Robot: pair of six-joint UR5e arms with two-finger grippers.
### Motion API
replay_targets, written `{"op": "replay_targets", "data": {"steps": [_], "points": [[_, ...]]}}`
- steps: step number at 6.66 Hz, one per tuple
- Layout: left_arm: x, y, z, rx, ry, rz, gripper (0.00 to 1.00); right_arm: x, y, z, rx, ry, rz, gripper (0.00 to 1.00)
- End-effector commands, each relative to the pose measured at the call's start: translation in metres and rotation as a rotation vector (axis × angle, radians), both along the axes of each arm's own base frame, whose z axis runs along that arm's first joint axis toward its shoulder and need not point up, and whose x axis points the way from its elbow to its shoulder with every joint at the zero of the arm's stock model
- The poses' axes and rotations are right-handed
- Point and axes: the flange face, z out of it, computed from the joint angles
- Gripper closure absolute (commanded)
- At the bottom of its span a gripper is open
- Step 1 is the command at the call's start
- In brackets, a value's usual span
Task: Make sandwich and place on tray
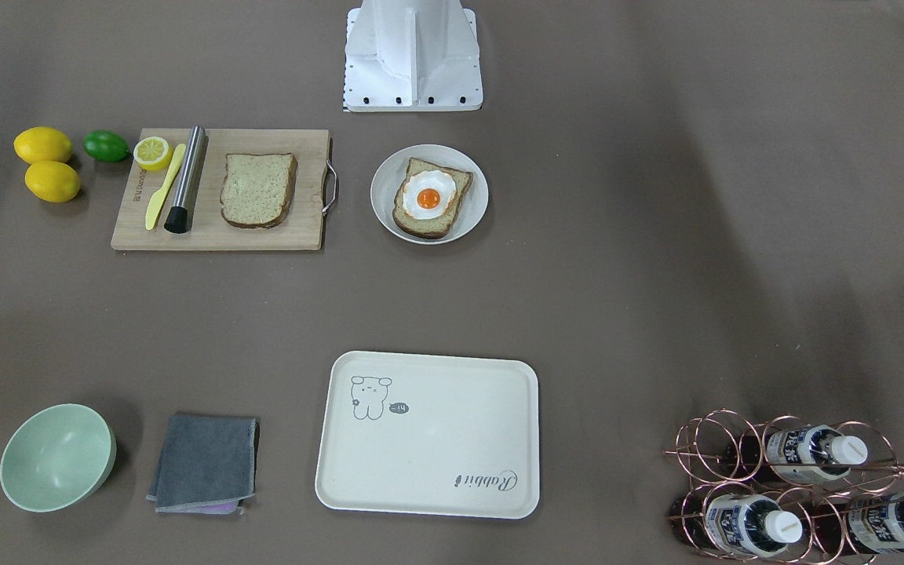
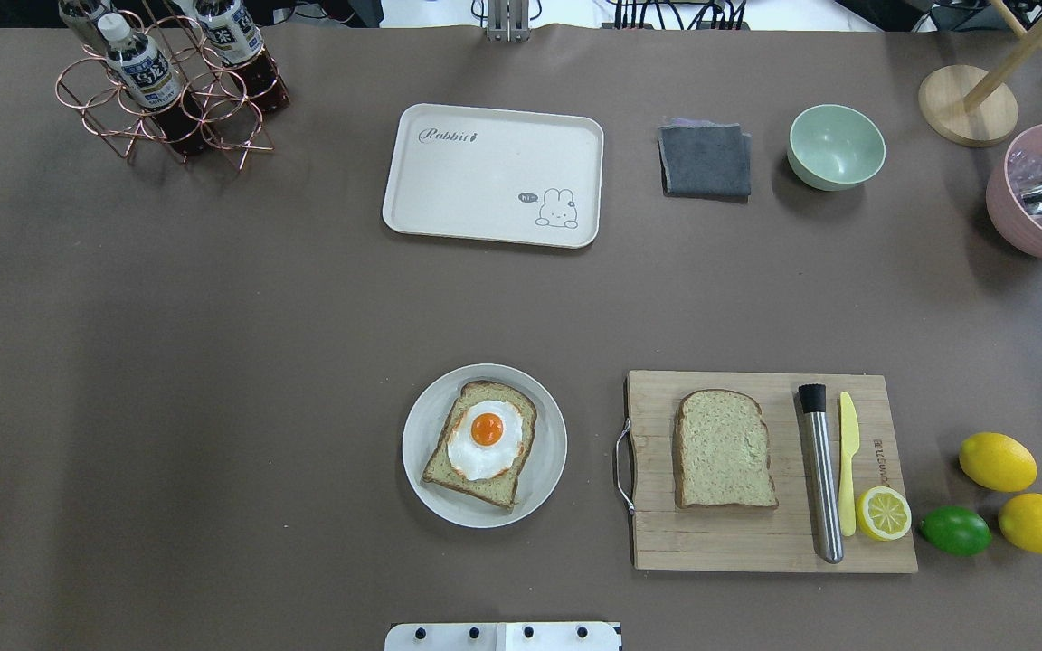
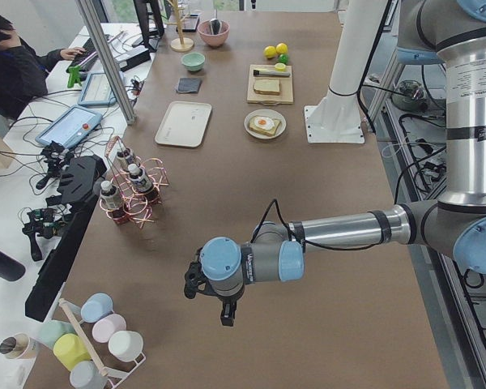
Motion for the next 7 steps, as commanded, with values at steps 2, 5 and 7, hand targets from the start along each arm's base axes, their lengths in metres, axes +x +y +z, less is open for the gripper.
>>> {"op": "replay_targets", "data": {"steps": [2, 5, 7], "points": [[-0.002, 0.002, 0.010, 0.120, -0.011, -0.005, 0.02, 0.000, 0.002, 0.004, -0.007, 0.000, -0.003, 0.00], [0.000, -0.005, -0.025, 0.111, 0.277, -0.103, 0.02, -0.001, -0.022, -0.020, 0.052, 0.001, -0.008, 0.00], [-0.018, -0.009, -0.056, 0.318, 0.303, -0.112, 0.02, -0.010, -0.068, -0.063, 0.139, 0.002, -0.023, 0.00]]}}
